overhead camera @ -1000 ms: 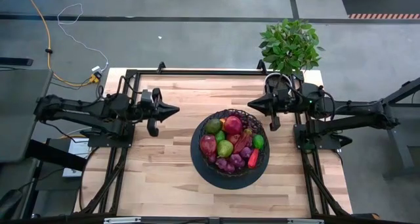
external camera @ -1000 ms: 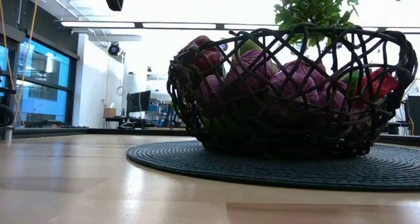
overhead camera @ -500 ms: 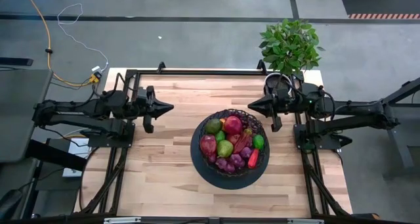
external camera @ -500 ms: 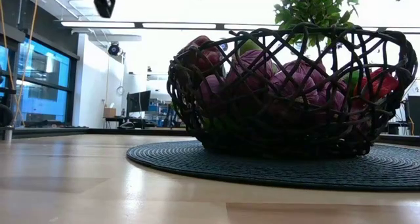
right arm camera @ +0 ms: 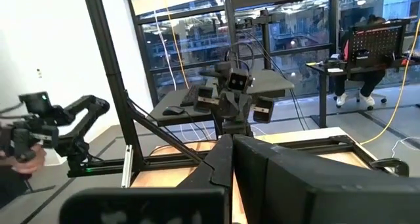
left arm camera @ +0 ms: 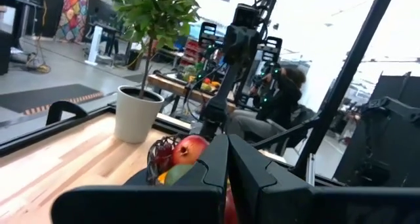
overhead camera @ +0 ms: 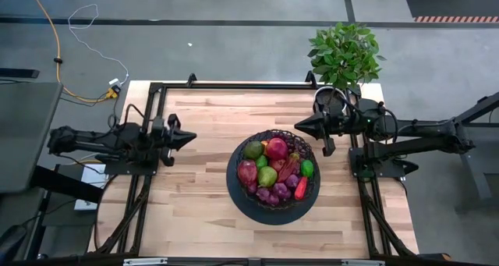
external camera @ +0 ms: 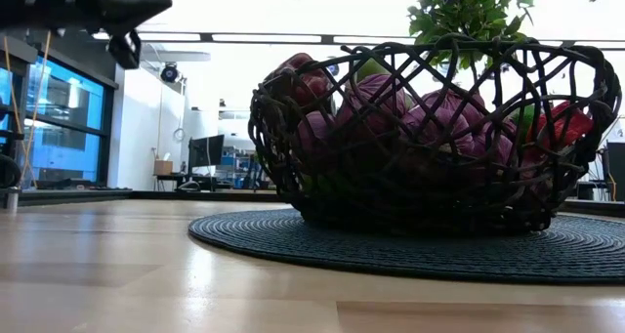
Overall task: Build produce basket
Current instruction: Return to Home Position
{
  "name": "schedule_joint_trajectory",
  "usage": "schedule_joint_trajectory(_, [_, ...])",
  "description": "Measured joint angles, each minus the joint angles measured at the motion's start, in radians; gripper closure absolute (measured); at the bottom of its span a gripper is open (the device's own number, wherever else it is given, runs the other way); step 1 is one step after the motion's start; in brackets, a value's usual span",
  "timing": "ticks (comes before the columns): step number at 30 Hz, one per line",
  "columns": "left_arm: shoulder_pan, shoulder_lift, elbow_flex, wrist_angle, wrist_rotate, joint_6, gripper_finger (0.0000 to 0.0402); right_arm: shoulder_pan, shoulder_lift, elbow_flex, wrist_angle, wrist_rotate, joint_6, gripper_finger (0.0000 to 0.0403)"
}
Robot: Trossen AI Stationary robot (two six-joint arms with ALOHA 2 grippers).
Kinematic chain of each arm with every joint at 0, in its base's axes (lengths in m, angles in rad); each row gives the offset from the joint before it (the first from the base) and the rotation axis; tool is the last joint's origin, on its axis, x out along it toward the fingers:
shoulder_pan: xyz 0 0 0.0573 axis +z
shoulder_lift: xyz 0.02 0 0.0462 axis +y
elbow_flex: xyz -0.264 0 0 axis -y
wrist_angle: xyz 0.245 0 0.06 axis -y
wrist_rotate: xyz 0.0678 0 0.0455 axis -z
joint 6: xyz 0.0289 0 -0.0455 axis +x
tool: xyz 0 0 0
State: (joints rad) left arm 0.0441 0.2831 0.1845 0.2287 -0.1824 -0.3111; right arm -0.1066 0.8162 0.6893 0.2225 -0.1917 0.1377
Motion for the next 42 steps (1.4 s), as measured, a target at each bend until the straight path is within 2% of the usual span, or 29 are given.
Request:
schedule_joint_trajectory(11, [0.075,-0.282,-0.175,-0.056,0.085,-0.061,0.0401,0.0,0.0,-0.001,-0.032,0.002,0.049,0.0403])
schedule_joint_trajectory(18, [0.098,-0.279,-0.172,-0.205,0.072,-0.019,0.0401,0.001,0.0,-0.001,-0.035,0.003,0.049,0.0403])
schedule_joint_trajectory(26, [0.15,-0.259,-0.172,-0.218,0.157,-0.021,0.0402,0.012,0.0,-0.001,-0.043,-0.008,0.046,0.0403])
schedule_joint_trajectory(30, [0.153,-0.247,-0.172,-0.22,0.164,-0.01,0.0401,0.012,-0.019,-0.001,-0.076,-0.05,0.047,0.0403])
schedule_joint_trajectory(36, [0.153,-0.247,-0.172,-0.221,0.164,-0.01,0.0401,0.012,-0.161,-0.039,-0.234,-0.063,0.006,0.0403])
schedule_joint_trajectory(42, [0.153,-0.247,-0.172,-0.22,0.164,-0.01,0.0401,0.01,-0.428,-0.284,-0.141,0.002,0.061,0.0403])
